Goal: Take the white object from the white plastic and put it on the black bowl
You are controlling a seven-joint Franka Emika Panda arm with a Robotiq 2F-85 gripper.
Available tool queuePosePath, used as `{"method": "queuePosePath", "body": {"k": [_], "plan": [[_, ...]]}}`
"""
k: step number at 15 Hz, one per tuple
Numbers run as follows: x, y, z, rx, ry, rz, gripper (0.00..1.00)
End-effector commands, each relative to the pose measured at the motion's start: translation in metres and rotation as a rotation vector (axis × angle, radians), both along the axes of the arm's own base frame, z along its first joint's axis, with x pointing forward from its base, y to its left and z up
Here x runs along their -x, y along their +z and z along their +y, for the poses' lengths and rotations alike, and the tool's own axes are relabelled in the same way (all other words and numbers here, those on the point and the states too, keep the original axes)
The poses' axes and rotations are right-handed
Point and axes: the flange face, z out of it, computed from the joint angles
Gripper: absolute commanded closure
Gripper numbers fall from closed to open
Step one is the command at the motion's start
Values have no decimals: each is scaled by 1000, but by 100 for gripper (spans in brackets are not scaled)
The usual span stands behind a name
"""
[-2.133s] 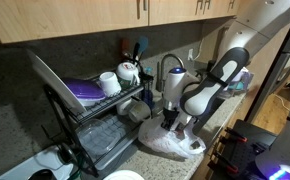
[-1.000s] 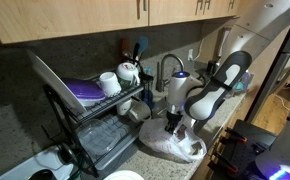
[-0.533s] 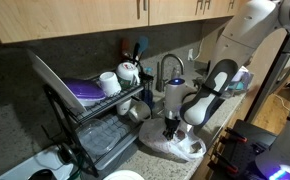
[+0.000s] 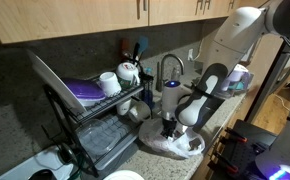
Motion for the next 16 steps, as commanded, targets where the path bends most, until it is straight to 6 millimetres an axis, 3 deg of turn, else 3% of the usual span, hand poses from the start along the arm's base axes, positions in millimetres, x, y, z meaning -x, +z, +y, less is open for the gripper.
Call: {"method": "queuePosePath", "body": {"k": [1,4,5,16], "plan": [[-4,-8,3,-6,-3,10,75],[-3,3,4,-11,-8,-10,97],[-2,8,3,-10,-9,-19,100],[6,63,4,-11,15,-70,100]]}}
